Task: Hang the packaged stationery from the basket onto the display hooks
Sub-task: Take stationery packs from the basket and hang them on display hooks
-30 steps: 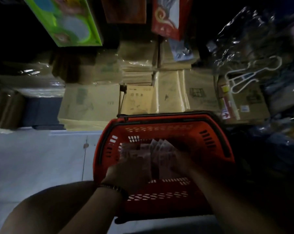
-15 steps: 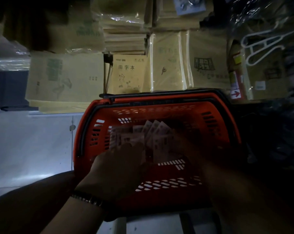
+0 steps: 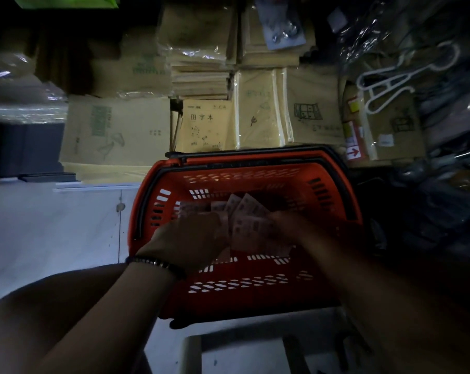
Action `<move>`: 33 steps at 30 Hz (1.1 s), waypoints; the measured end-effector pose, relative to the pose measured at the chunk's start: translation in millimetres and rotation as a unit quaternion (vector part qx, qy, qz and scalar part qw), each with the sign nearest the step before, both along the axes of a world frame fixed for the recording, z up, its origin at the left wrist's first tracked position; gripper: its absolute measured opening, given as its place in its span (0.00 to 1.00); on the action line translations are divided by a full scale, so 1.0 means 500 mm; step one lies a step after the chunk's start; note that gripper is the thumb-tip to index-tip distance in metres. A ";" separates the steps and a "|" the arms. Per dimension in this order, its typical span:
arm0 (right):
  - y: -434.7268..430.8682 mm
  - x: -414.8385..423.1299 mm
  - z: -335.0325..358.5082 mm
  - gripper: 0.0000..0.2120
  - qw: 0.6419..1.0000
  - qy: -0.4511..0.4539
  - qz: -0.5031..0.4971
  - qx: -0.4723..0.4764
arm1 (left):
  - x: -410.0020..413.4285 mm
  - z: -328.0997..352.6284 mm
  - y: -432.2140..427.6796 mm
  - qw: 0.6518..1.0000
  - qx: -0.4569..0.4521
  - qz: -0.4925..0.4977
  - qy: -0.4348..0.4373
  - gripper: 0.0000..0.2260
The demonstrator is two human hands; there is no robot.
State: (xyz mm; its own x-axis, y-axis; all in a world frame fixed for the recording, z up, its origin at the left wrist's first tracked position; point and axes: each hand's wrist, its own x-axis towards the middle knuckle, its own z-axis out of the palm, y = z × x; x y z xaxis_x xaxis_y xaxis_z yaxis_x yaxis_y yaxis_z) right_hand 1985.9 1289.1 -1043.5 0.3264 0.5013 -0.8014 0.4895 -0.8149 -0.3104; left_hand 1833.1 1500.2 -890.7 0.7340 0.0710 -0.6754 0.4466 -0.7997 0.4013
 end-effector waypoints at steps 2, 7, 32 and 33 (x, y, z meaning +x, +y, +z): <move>0.008 0.015 0.050 0.14 1.000 0.002 0.014 -0.015 | 0.000 -0.004 0.005 0.999 -0.022 -0.026 -0.025 0.19; 0.011 0.044 0.199 0.10 0.997 -0.024 0.032 0.058 | -0.008 -0.010 0.029 0.994 -0.067 0.065 -0.051 0.25; -0.005 -0.231 0.646 0.18 0.606 0.316 -0.578 0.446 | -0.145 0.272 -0.188 0.832 -0.067 0.115 -0.538 0.29; -0.011 -0.231 0.648 0.14 0.614 0.296 -0.576 0.451 | -0.154 0.284 -0.178 0.829 -0.106 0.119 -0.537 0.29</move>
